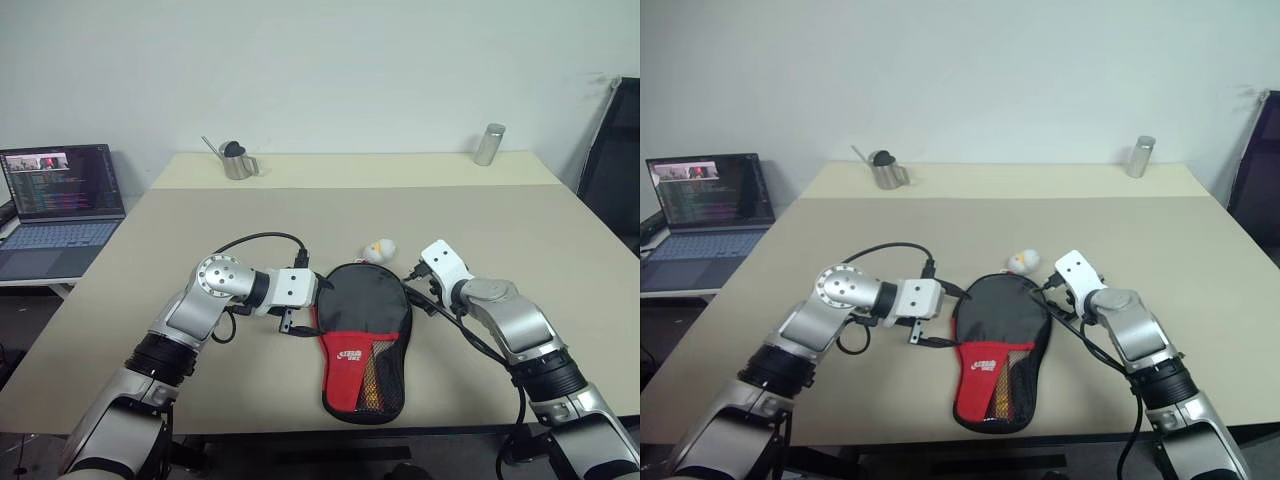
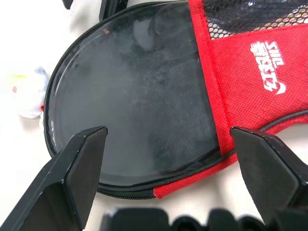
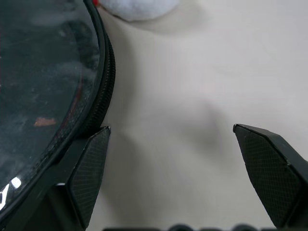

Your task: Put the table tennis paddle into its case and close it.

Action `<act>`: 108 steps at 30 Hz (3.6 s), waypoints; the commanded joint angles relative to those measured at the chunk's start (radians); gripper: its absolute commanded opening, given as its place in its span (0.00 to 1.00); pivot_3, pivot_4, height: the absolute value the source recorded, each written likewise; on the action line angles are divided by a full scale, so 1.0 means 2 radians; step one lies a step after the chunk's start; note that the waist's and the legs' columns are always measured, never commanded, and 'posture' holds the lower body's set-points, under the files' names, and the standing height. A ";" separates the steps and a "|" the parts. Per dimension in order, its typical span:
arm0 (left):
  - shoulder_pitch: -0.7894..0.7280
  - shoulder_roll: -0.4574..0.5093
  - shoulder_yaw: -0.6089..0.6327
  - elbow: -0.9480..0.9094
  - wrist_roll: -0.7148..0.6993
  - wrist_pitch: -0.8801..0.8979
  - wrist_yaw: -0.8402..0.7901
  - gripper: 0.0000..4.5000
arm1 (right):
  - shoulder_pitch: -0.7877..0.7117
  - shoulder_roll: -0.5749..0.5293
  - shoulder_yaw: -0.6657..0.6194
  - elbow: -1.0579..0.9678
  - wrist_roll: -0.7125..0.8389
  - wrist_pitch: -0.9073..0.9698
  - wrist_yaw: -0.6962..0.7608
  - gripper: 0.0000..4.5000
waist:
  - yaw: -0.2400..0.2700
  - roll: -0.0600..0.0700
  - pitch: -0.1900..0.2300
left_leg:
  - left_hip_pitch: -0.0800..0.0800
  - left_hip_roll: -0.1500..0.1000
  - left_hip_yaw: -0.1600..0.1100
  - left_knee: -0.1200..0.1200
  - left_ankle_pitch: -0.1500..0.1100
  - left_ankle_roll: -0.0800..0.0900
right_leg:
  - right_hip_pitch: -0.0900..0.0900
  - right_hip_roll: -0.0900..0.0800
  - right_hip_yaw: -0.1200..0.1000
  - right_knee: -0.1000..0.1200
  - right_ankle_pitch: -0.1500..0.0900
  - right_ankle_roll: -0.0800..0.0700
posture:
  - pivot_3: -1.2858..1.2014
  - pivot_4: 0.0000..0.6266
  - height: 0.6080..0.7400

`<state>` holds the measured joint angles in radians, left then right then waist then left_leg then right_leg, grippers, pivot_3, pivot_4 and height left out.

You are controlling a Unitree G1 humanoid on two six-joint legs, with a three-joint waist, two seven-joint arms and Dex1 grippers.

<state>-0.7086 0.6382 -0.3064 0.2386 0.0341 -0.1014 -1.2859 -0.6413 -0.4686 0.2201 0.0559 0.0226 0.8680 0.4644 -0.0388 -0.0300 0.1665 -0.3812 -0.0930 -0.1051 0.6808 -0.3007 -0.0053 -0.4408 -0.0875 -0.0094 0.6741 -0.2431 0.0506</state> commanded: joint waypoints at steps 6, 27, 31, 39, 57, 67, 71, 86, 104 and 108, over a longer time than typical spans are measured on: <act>-0.030 -0.109 0.033 0.026 -0.037 0.073 0.100 0.99 | -0.027 -0.052 -0.070 -0.054 0.056 0.036 0.066 1.00 | 0.006 0.000 0.000 | -0.001 0.000 0.000 0.001 0.000 0.000 | 0.000 0.000 0.000 0.000 0.000 0.000 | 0.52 0.24 1.00; -0.019 -0.244 0.026 0.221 0.002 0.108 0.252 0.99 | -0.263 0.120 -0.163 0.374 0.088 -0.158 -0.052 1.00 | 0.004 0.001 -0.001 | 0.001 -0.001 0.000 0.001 0.001 -0.001 | 0.000 -0.001 0.001 0.002 0.000 0.000 | 0.52 0.24 1.00; -0.006 -0.243 0.025 0.199 -0.005 0.150 0.245 0.99 | -0.293 0.135 -0.180 0.474 0.088 -0.208 -0.072 1.00 | 0.002 0.003 -0.004 | 0.001 0.000 0.000 0.001 0.001 -0.001 | 0.000 -0.001 0.001 0.002 0.000 0.000 | 0.52 0.24 1.00; 0.004 -0.239 0.029 0.126 -0.041 0.278 0.209 0.99 | -0.310 0.157 -0.186 0.555 0.080 -0.249 -0.078 1.00 | 0.001 0.004 -0.006 | 0.001 0.000 0.000 0.001 0.001 -0.001 | 0.001 -0.001 0.002 0.002 0.000 0.000 | 0.52 0.24 1.00; 0.011 -0.230 0.016 0.111 -0.030 0.324 0.235 1.00 | -0.293 0.192 -0.182 0.577 0.062 -0.259 -0.091 0.85 | -0.008 0.005 -0.006 | 0.010 0.000 -0.001 -0.001 0.000 0.000 | 0.010 0.000 0.002 0.001 0.000 -0.001 | 0.52 0.24 1.00; -0.006 -0.237 0.021 0.135 -0.027 0.317 0.250 1.00 | -0.290 0.191 -0.182 0.577 0.053 -0.264 -0.109 0.11 | -0.007 0.005 -0.006 | 0.010 0.000 -0.001 -0.001 0.000 0.000 | 0.010 0.000 0.002 0.001 0.000 -0.001 | 0.52 0.24 1.00; -0.011 -0.242 0.027 0.146 -0.031 0.315 0.254 1.00 | -0.293 0.176 -0.177 0.568 0.045 -0.268 -0.111 0.02 | -0.007 0.005 -0.006 | 0.010 0.000 -0.001 -0.001 0.000 0.000 | 0.010 0.000 0.001 0.001 0.000 -0.001 | 0.52 0.24 1.00; -0.038 -0.246 0.019 0.200 -0.024 0.286 0.250 1.00 | -0.268 0.087 -0.117 0.519 -0.022 -0.268 -0.065 0.02 | -0.003 0.005 -0.006 | 0.009 0.000 -0.002 -0.001 0.000 0.000 | 0.010 0.000 0.001 0.001 0.000 0.000 | 0.52 0.24 1.00; -0.055 -0.252 0.013 0.243 -0.012 0.267 0.252 1.00 | -0.052 -0.164 -0.017 0.076 -0.046 -0.125 0.204 0.02 | 0.007 0.005 -0.006 | 0.009 0.000 -0.003 -0.001 0.000 0.000 | 0.013 0.000 -0.002 -0.005 0.000 0.001 | 0.52 0.24 1.00; -0.061 -0.256 0.012 0.256 -0.010 0.263 0.256 1.00 | 0.001 -0.221 -0.005 -0.006 -0.030 -0.161 0.286 0.02 | 0.010 0.005 -0.006 | 0.009 0.000 -0.004 -0.001 0.000 0.000 | 0.015 0.000 -0.003 -0.007 0.000 0.002 | 0.52 0.24 1.00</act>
<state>-0.8628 0.1124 -0.2668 0.6725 -0.0267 0.3981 -0.7948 -0.6538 -0.8637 0.2199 0.1140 -0.0492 0.5815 0.9747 -0.0190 -0.0199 0.1546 -0.3621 -0.0931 -0.1136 0.6785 -0.3006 -0.0052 -0.4097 -0.0878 -0.0156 0.6583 -0.2429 0.0546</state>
